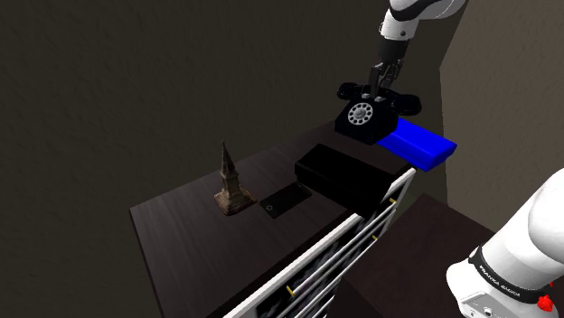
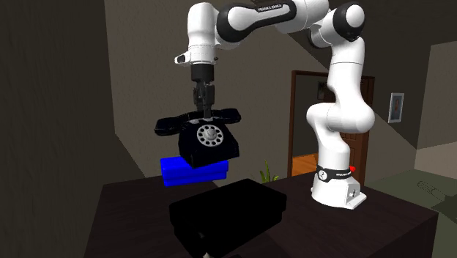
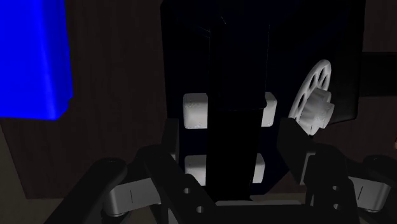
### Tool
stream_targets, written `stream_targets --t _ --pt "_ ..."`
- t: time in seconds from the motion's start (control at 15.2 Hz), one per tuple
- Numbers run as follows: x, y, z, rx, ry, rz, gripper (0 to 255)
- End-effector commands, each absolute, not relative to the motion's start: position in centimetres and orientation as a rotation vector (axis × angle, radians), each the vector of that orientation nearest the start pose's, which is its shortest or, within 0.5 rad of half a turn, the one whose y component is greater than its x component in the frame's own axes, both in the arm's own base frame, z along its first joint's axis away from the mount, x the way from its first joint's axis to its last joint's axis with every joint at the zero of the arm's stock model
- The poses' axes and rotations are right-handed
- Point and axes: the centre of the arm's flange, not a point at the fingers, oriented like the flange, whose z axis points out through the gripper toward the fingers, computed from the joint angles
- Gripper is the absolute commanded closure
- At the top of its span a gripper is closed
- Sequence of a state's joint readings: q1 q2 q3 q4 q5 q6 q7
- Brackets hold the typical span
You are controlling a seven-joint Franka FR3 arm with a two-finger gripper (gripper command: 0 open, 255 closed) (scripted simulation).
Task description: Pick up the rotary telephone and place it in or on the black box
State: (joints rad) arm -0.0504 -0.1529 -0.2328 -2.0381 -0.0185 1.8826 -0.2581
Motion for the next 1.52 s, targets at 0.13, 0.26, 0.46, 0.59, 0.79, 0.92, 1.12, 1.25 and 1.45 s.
stream_targets --t 0.13,0.26,0.46,0.59,0.79,0.92,1.12,1.25,1.45 --pt "47.6 -9.9 52.1 -3.124 0.028 -0.004 255" --pt "46.9 -7.4 52.7 -3.124 0.028 -0.004 255" --pt "45.8 -3.4 53.7 -3.124 0.028 -0.004 255" --pt "45.8 -3.4 52.6 -3.124 0.028 -0.004 255" --pt "45.8 -3.4 51.0 -3.124 0.028 -0.004 255" --pt "45.8 -3.4 50.0 -3.124 0.028 -0.004 255" --pt "45.8 -3.4 48.4 -3.124 0.028 -0.004 255" --pt "45.8 -3.4 47.3 -3.124 0.028 -0.004 255" --pt "45.8 -3.4 45.7 -3.124 0.028 -0.004 255"
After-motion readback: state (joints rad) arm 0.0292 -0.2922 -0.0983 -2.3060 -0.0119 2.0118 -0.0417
